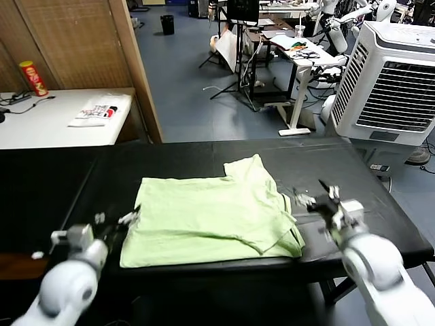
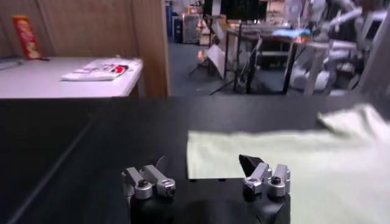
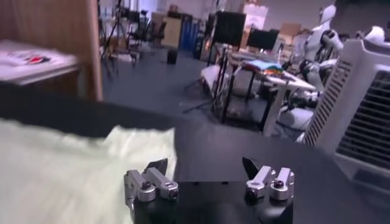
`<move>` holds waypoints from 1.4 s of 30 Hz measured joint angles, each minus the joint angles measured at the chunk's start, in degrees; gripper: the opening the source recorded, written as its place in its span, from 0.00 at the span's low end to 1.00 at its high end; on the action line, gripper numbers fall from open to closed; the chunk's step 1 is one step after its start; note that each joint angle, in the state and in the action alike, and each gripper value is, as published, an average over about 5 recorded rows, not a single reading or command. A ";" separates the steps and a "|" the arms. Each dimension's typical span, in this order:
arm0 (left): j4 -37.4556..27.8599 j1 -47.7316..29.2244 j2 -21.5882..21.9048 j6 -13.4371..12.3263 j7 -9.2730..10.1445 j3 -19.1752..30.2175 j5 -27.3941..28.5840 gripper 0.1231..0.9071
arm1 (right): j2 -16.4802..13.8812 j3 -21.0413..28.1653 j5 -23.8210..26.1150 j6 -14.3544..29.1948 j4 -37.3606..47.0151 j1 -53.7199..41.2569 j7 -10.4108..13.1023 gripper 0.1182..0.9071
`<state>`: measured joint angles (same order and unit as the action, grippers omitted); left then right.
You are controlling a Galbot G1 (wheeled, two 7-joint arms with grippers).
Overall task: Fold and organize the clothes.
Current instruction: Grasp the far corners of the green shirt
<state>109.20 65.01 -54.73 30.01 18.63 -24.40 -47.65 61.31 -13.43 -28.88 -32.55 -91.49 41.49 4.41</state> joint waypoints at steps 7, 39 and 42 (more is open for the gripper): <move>-14.27 -14.86 -1.51 1.44 -1.26 7.60 -1.52 0.86 | 3.23 7.19 -0.72 -0.64 14.65 -10.58 -3.79 0.86; -29.14 -23.56 -3.90 1.44 -7.96 12.27 0.36 0.01 | 9.69 10.39 0.13 6.70 29.48 -17.34 -7.26 0.02; -28.75 -23.63 -3.88 1.20 -8.00 12.14 0.50 0.01 | 8.60 9.86 -0.49 8.25 27.25 -16.21 -7.37 0.01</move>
<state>80.45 41.39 -58.61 31.21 10.63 -12.26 -47.15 69.91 -3.57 -29.37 -24.30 -64.24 25.28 -2.96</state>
